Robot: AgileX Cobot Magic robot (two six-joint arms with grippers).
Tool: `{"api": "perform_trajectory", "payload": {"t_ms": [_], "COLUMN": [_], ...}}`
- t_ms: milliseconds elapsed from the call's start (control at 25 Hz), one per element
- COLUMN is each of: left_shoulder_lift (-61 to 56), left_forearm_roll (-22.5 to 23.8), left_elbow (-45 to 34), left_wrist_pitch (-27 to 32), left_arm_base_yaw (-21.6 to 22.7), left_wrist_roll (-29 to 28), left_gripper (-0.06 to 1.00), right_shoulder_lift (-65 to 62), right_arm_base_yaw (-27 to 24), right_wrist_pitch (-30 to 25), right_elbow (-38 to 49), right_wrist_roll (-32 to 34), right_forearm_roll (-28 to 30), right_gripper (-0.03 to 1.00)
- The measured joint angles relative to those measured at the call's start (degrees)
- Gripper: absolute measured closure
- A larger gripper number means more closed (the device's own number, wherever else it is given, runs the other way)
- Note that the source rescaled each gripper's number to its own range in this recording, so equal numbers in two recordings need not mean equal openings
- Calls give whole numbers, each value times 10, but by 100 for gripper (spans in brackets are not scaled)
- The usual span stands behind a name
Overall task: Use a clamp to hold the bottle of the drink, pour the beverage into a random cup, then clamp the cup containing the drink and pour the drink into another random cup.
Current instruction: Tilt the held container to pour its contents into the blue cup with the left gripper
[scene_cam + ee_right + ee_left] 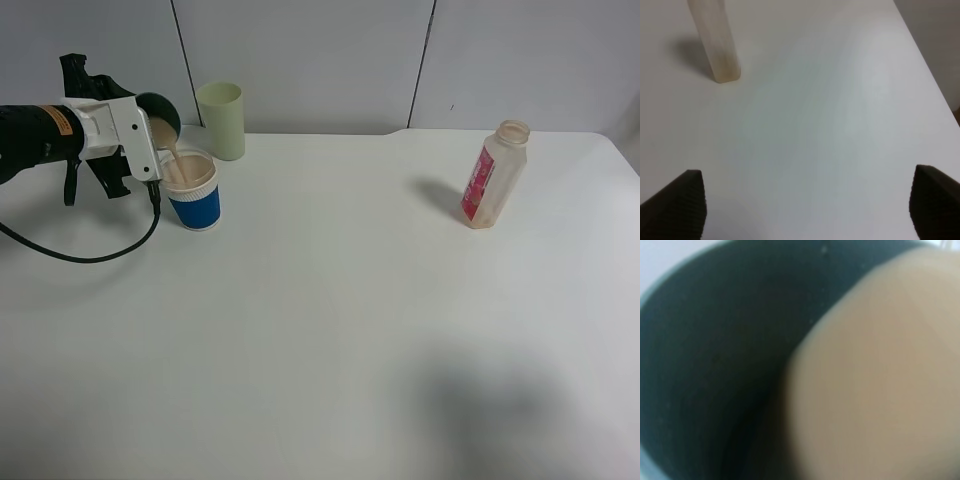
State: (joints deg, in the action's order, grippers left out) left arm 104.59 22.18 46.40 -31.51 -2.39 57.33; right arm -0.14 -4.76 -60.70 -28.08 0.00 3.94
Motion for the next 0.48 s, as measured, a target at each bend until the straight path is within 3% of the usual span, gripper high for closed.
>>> {"api": "perform_trajectory", "payload": {"t_ms": [480], "left_shoulder_lift": [0], "left_forearm_roll": [0], "left_elbow": [0], "left_wrist_pitch": [-1], "left_arm_base_yaw": [0], "left_wrist_roll": [5], "left_gripper": [94], "right_shoulder_lift": [0], "right_arm_base_yaw": [0], "right_wrist_pitch": [0], "right_elbow": [0], "right_wrist_roll": [0], "right_forearm_roll": [0], "right_gripper": [30]}}
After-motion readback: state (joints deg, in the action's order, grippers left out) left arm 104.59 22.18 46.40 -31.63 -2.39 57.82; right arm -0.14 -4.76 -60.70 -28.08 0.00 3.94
